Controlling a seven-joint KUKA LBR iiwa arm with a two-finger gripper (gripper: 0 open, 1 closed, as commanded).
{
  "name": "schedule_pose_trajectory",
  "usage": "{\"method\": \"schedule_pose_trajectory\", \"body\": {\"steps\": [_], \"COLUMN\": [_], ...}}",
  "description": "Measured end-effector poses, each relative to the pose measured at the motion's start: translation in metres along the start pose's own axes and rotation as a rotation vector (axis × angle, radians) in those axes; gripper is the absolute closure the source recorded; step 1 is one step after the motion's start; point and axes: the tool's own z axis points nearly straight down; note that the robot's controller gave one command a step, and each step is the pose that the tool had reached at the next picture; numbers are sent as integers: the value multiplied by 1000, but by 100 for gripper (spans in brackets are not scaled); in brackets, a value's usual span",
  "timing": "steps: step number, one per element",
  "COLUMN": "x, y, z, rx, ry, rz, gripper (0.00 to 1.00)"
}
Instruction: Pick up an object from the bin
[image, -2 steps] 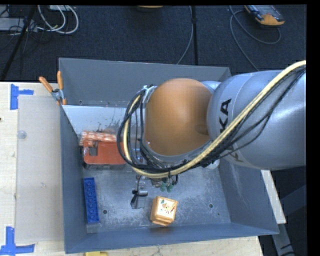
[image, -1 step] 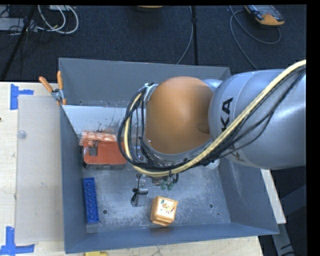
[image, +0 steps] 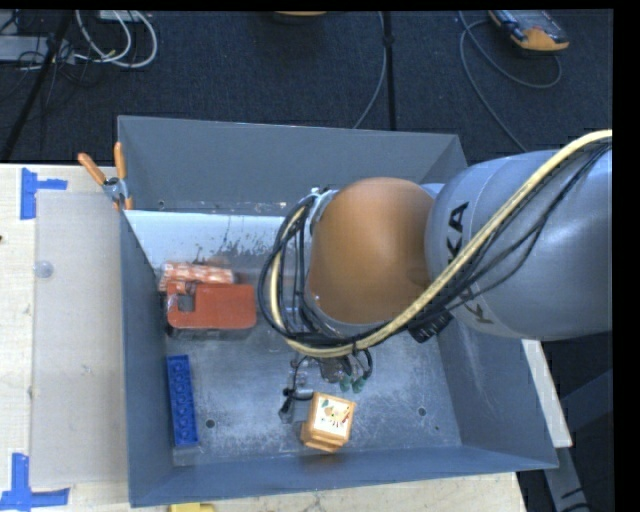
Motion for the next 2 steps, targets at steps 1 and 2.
{"method": "schedule_pose_trajectory", "body": {"steps": [1, 2], "x": [9, 13], "y": [-36, -69], "z": [21, 45], "rx": [3, 1], "ry": [7, 2], "rz": [2, -129], "gripper": [0, 0]}}
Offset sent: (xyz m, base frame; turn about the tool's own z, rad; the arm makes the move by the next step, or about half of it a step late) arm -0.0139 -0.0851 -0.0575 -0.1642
